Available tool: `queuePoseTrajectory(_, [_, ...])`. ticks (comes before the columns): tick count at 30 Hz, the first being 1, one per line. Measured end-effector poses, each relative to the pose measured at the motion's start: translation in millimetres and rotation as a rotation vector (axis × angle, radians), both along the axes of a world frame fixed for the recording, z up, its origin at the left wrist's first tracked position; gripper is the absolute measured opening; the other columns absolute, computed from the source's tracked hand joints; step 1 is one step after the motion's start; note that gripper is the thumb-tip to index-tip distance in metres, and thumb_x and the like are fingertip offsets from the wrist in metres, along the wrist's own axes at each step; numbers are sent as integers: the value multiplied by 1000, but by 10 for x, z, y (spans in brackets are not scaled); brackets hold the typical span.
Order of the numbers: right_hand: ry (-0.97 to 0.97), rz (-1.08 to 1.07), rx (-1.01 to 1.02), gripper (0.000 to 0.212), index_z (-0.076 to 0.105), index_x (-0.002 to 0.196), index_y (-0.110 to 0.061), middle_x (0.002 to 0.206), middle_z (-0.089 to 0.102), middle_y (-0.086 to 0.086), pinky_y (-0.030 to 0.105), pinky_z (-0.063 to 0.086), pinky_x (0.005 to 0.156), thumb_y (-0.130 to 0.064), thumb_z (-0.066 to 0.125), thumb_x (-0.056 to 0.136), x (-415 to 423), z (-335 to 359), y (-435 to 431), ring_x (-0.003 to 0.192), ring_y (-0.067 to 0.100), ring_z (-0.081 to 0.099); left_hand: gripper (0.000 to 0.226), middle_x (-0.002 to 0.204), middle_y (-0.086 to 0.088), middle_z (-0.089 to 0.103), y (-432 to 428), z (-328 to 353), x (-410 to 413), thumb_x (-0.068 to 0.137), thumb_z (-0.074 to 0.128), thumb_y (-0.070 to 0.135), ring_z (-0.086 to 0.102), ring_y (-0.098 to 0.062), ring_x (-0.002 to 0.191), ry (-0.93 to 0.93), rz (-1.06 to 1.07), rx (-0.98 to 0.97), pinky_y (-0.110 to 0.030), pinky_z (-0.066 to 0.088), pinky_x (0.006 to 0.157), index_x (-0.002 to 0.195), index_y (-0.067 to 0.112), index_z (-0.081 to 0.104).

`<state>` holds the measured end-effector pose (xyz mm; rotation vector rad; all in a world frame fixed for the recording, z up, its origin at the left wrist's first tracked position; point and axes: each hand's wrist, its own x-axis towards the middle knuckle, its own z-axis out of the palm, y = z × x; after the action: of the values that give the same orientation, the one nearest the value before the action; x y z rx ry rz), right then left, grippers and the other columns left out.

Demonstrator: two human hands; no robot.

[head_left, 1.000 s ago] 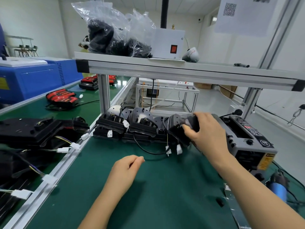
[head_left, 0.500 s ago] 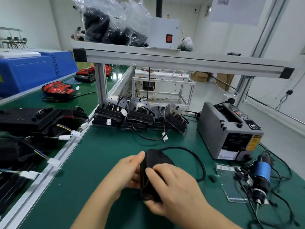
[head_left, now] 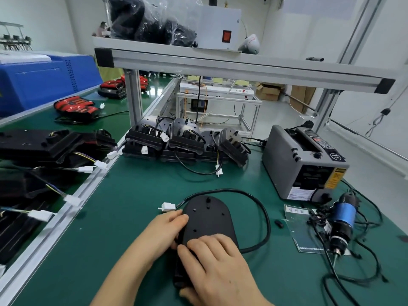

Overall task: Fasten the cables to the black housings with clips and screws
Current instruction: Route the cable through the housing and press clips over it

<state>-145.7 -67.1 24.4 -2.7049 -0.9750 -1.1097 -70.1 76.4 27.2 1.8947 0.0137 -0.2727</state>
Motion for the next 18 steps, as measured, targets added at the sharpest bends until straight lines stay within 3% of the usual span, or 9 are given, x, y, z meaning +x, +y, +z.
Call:
queuePoseTrajectory(1, [39, 9, 5, 32, 76, 85, -22, 80, 68, -4, 24, 52, 72, -39, 74, 57, -19, -16, -12, 72, 15, 65, 25, 95, -2, 68, 0, -13, -8, 95, 49, 31, 54, -6, 51, -15, 2, 19, -18, 45, 58, 118, 31, 59])
queuePoseTrajectory(3, [117, 29, 20, 41, 76, 92, -24, 89, 70, -6, 25, 53, 79, -41, 72, 55, -64, -41, -54, 80, 12, 67, 26, 112, 6, 66, -10, -34, -7, 96, 47, 31, 63, -5, 76, -61, -15, 55, -20, 47, 73, 119, 35, 58])
queuePoseTrajectory(5, [174, 38, 47, 48, 74, 102, -24, 99, 69, -7, 26, 52, 87, -42, 69, 58, -111, -36, -132, 91, 9, 66, 24, 127, 8, 60, -25, -32, -11, 97, 46, 29, 59, -5, 105, -87, -27, 99, -19, 43, 87, 116, 35, 60])
queuePoseTrajectory(7, [179, 14, 98, 51, 72, 108, -20, 106, 69, -5, 29, 51, 93, -45, 66, 64, -142, -29, -260, 99, 9, 65, 36, 137, 7, 52, -32, -52, -6, 98, 45, 30, 49, -8, 122, -100, -22, 156, -22, 36, 98, 132, 27, 53])
queuePoseTrajectory(12, [153, -104, 297, 46, 73, 101, -13, 97, 69, -5, 37, 43, 95, -46, 42, 94, -141, -43, -669, 98, 14, 65, 45, 144, 11, 42, -40, -98, -34, 99, 38, 36, 40, -8, 128, -125, -32, 219, -27, 30, 108, 142, 25, 42])
queuePoseTrajectory(14, [165, -125, 333, 50, 74, 94, -15, 90, 69, -8, 38, 42, 94, -45, 34, 98, -129, -95, -783, 98, 14, 64, 45, 140, 9, 41, -62, -123, -32, 100, 36, 34, 40, -6, 120, -155, -19, 241, -22, 28, 101, 142, 20, 41])
queuePoseTrajectory(18, [207, -145, 399, 28, 74, 89, -20, 86, 68, -13, 37, 41, 91, -37, 51, 86, -129, -176, -868, 97, 5, 55, 43, 126, 10, 40, -80, -132, -67, 100, 39, 30, 39, -5, 116, -205, 8, 230, -19, 26, 98, 142, 19, 42])
